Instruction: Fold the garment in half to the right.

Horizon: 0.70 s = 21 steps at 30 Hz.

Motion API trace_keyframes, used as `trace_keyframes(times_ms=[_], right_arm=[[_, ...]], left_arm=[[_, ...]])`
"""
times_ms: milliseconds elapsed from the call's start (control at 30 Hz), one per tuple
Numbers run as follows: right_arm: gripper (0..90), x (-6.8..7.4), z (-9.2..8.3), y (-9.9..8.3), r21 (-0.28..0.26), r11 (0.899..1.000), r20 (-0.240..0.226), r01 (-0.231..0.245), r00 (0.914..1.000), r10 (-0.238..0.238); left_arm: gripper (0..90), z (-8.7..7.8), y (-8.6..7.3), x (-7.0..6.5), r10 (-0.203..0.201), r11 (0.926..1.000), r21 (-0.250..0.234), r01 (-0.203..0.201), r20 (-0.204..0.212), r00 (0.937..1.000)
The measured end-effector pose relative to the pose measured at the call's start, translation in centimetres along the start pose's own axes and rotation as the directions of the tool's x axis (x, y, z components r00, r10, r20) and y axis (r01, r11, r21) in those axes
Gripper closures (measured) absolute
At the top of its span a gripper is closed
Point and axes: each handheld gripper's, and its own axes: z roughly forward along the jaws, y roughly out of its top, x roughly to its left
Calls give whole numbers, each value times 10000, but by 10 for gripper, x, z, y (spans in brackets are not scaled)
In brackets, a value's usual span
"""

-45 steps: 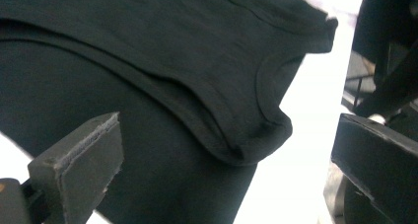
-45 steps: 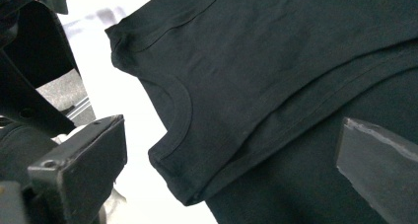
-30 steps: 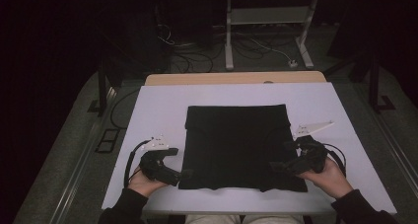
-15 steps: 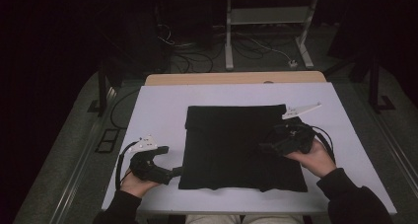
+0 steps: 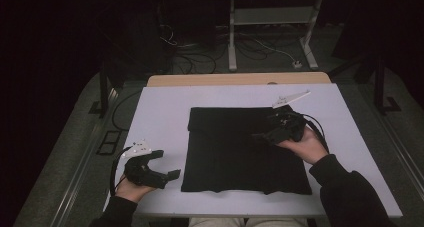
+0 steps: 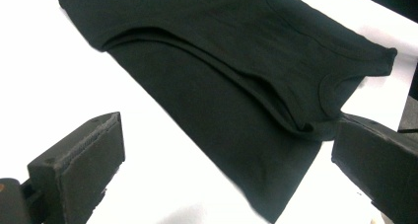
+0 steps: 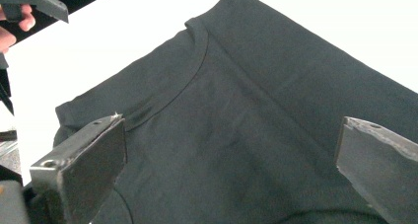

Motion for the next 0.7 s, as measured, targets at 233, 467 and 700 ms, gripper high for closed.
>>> trace_keyframes(times_ms=[233,467,700], right_arm=[[0,-1,11,16,107,9998,-21,182,9998,-182],[0,0,21,29,164,9993,-121,341,9994,-339],[0,-1,29,41,148,9986,-69,512,9987,-511]], left_arm=[[0,1,-4,0,68,9998,196,-65,-135,9999],[0,0,-8,1,37,9996,293,-30,-211,9998],[0,5,-11,-2,318,9969,730,-292,-351,9989]])
